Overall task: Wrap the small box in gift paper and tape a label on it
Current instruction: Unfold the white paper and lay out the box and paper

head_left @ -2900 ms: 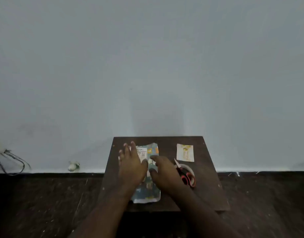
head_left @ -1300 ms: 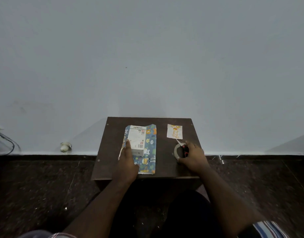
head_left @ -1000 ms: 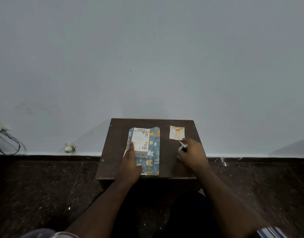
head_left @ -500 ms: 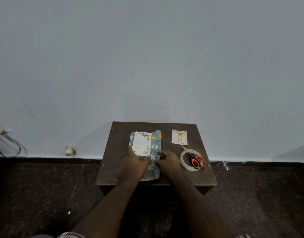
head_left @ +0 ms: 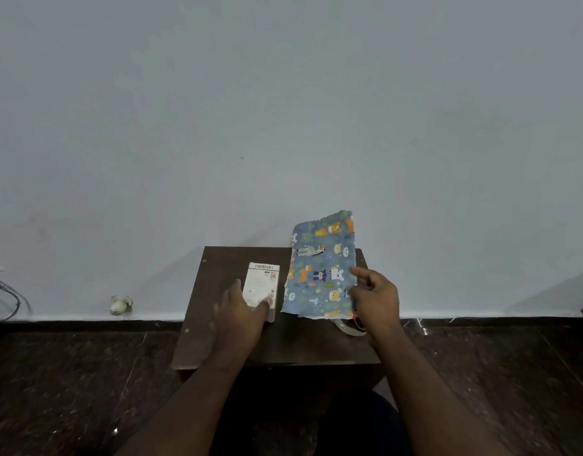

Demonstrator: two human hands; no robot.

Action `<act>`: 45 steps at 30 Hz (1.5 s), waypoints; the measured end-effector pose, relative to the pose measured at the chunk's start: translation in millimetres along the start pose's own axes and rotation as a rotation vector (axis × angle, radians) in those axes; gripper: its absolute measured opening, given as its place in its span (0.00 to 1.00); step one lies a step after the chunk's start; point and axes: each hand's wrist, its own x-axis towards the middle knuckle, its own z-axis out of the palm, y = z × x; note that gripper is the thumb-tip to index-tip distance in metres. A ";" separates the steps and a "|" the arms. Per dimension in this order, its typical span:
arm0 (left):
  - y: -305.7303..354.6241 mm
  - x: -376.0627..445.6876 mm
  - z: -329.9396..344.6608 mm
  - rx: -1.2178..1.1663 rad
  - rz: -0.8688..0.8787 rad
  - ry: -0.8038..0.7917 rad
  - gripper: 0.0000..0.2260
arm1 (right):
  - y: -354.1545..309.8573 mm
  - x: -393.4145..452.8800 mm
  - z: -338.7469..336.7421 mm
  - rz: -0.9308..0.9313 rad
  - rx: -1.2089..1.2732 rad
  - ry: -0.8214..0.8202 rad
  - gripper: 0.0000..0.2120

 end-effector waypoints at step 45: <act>20.0 -65.0 -99.4 -1.034 -0.327 -0.308 0.17 | -20.8 -91.0 31.0 -0.162 0.476 0.094 0.09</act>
